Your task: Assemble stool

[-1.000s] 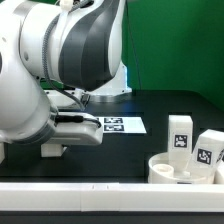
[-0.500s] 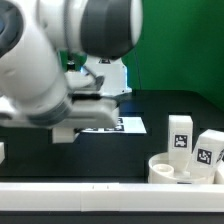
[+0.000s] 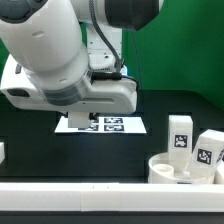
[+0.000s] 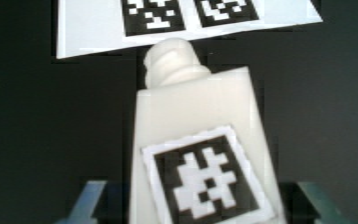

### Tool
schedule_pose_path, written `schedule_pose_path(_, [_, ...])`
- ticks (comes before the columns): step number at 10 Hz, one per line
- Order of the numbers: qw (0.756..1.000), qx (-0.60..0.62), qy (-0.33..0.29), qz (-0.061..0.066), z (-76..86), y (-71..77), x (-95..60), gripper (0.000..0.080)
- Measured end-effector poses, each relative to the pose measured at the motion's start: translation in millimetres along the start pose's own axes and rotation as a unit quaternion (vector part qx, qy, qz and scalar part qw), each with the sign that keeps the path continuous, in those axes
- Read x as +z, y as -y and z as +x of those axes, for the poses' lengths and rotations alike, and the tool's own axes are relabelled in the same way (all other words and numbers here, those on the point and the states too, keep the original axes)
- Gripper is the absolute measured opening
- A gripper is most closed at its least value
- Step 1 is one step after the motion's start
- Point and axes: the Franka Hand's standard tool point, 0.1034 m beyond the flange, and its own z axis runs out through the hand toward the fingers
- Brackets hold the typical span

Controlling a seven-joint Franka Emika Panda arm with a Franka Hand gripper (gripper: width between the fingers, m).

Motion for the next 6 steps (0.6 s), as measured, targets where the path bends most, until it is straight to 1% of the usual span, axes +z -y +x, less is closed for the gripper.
schedule_pose_path(1, [1.0, 0.0, -0.002, 0.0, 0.8, -0.6, -0.5, 0.0323])
schedule_pose_path(2, [1.0, 0.0, -0.02, -0.002, 5.8, -0.8, -3.3, 0.0323])
schedule_pose_path(3, [0.999, 0.0, -0.054, -0.001, 11.4, 0.2, -8.3, 0.0323])
schedule_pose_path(4, [0.996, 0.012, -0.089, 0.012, 10.2, 5.3, -15.4, 0.0323])
schedule_pose_path(5, [0.994, 0.029, -0.1, 0.025, 3.4, 12.4, -18.7, 0.0323])
schedule_pose_path(6, [0.99, 0.032, -0.138, 0.025, 6.6, 19.7, -28.7, 0.0323])
